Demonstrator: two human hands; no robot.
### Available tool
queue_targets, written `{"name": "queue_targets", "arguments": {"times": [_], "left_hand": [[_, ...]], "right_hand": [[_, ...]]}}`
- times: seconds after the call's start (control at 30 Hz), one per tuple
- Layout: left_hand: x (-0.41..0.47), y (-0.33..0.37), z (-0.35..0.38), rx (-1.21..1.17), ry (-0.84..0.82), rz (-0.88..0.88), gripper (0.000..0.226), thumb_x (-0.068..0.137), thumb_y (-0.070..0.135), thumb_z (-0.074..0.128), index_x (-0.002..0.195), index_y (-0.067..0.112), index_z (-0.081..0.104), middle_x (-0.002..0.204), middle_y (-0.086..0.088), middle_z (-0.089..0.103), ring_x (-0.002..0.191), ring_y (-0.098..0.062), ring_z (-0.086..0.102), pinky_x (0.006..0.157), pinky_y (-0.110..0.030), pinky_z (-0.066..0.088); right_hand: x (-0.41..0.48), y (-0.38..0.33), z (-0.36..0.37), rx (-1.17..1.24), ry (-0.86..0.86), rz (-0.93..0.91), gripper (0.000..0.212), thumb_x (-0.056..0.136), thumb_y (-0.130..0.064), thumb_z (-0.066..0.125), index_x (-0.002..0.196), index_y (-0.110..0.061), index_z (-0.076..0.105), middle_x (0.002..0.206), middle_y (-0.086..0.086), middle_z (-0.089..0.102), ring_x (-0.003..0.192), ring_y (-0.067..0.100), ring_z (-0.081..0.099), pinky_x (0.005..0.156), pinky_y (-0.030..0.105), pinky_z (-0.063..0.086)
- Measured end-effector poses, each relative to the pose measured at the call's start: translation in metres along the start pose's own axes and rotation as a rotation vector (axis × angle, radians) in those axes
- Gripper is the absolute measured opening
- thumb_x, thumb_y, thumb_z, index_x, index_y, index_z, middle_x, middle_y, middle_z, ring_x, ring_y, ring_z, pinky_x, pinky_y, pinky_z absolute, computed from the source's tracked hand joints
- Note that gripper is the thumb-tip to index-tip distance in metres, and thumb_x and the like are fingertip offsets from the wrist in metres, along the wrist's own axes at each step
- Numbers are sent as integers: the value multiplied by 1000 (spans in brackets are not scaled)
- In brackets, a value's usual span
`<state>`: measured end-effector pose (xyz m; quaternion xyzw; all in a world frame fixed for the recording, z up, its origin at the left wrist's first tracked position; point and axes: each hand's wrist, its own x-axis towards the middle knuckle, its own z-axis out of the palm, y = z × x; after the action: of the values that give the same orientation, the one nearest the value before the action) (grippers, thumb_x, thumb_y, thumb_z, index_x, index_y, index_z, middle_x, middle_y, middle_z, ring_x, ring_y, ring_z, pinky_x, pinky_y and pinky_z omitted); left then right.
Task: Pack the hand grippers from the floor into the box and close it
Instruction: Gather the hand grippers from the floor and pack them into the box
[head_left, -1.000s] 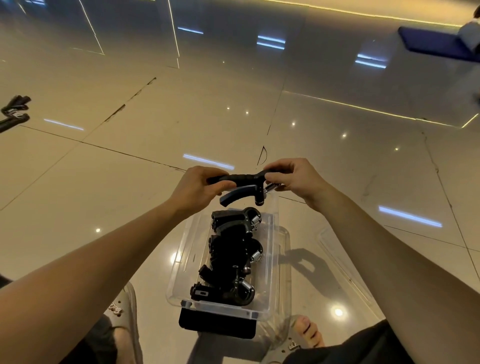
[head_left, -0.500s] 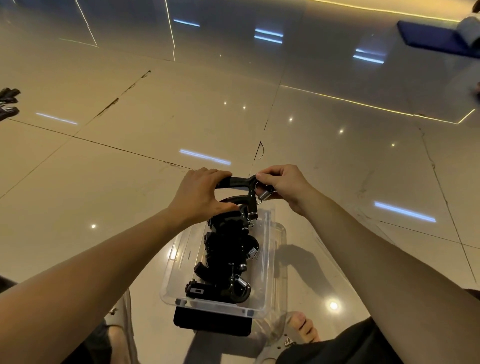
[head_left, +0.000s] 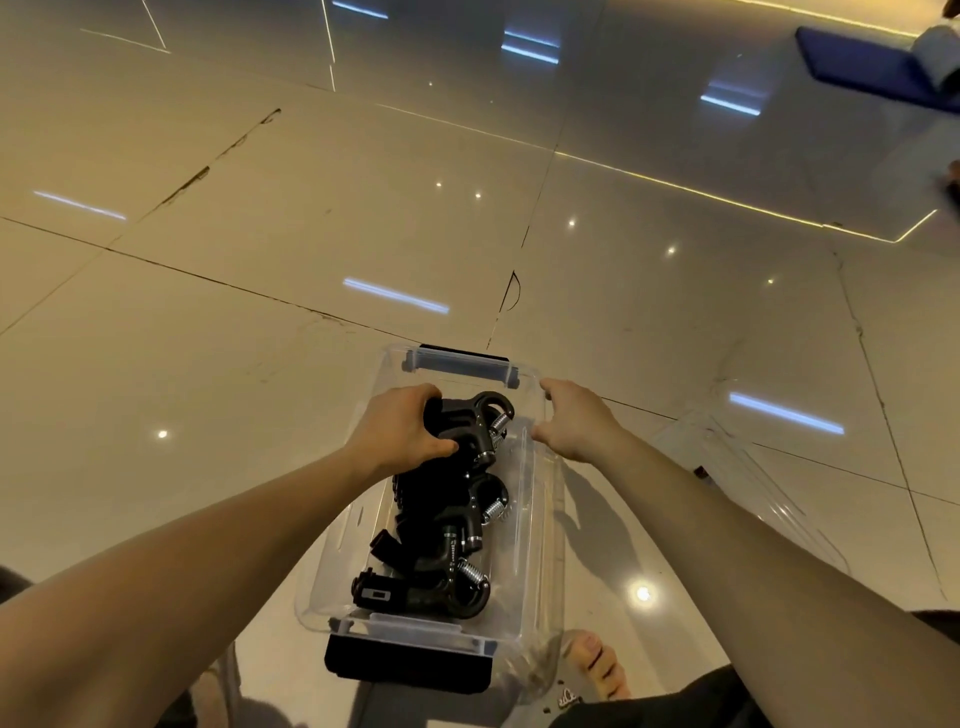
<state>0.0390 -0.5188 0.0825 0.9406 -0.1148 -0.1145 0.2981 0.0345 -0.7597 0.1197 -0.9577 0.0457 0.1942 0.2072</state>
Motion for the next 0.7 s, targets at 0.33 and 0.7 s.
{"name": "queue_targets", "arguments": {"times": [0.33, 0.7], "left_hand": [[13, -8, 18, 122, -43, -21, 48, 69, 58, 77, 108, 31, 69, 95, 9, 68, 85, -12, 63, 80, -33, 56], [1, -5, 15, 150, 1, -43, 90, 74, 65, 75, 144, 15, 48, 136, -4, 55, 126, -23, 48, 106, -39, 43]], "right_hand": [[6, 13, 1, -21, -46, 4, 79, 85, -37, 76, 153, -26, 39, 153, 2, 48, 130, 27, 52, 101, 39, 44], [-14, -3, -6, -122, -33, 64, 79, 94, -40, 66, 160, -30, 23, 158, 2, 41, 141, 27, 44, 109, 40, 42]]}}
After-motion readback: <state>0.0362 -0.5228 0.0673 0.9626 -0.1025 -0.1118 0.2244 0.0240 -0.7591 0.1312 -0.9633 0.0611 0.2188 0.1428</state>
